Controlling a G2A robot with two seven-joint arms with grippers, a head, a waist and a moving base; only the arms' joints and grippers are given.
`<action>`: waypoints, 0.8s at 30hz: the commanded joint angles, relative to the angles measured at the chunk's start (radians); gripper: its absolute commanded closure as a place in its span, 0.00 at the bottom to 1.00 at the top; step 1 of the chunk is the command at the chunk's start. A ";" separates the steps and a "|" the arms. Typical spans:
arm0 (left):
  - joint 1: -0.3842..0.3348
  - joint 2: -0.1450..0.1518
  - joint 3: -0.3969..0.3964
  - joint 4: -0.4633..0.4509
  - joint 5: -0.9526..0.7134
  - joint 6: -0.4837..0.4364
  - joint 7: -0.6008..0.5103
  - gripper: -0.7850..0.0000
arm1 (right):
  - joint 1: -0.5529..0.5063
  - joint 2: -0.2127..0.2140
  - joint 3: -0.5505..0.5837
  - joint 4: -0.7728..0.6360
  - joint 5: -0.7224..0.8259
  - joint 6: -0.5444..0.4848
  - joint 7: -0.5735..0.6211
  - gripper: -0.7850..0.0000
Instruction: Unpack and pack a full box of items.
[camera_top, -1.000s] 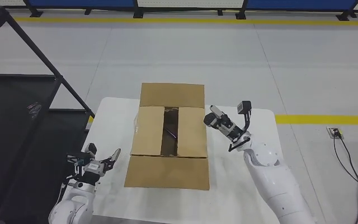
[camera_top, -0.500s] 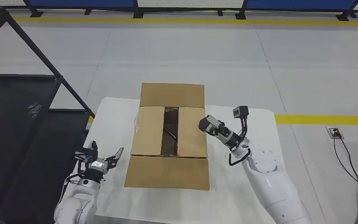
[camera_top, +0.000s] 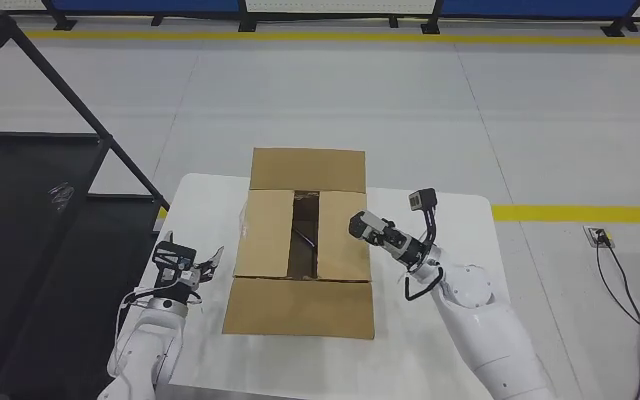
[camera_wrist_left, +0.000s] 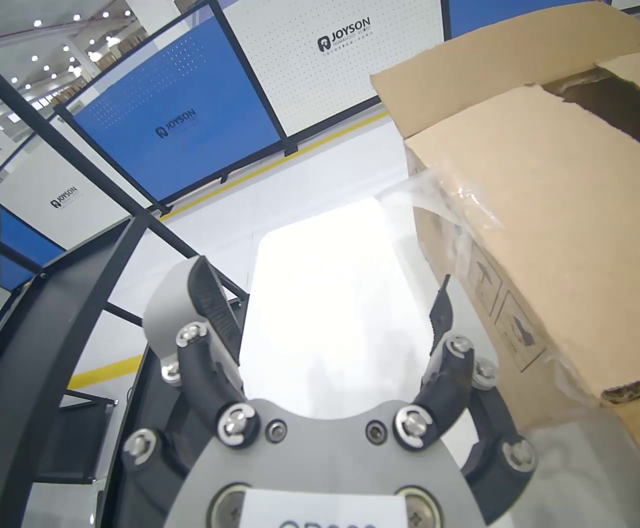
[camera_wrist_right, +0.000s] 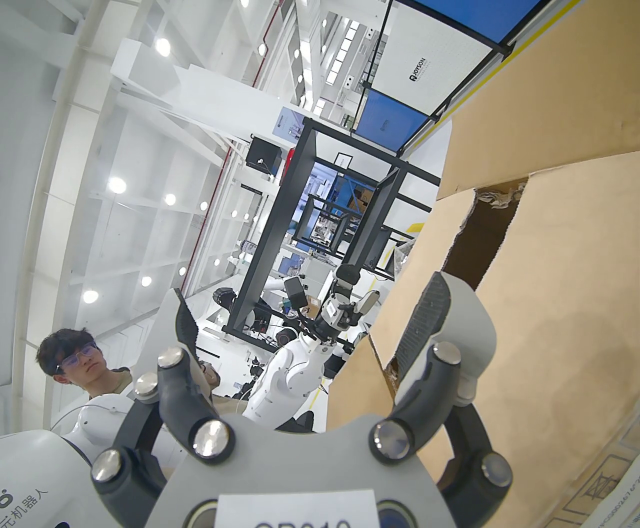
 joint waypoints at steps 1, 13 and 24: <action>0.000 0.000 0.000 0.000 0.000 0.000 0.000 0.00 | 0.000 0.000 0.000 0.000 0.000 0.000 0.000 0.00; -0.319 -0.019 0.070 0.413 -0.035 -0.024 0.086 0.00 | -0.105 0.024 0.069 -0.123 -0.026 -0.006 -0.040 0.00; -0.494 -0.050 0.210 0.669 0.070 0.005 0.152 0.00 | -0.171 0.048 0.140 -0.149 -0.005 -0.039 0.001 0.00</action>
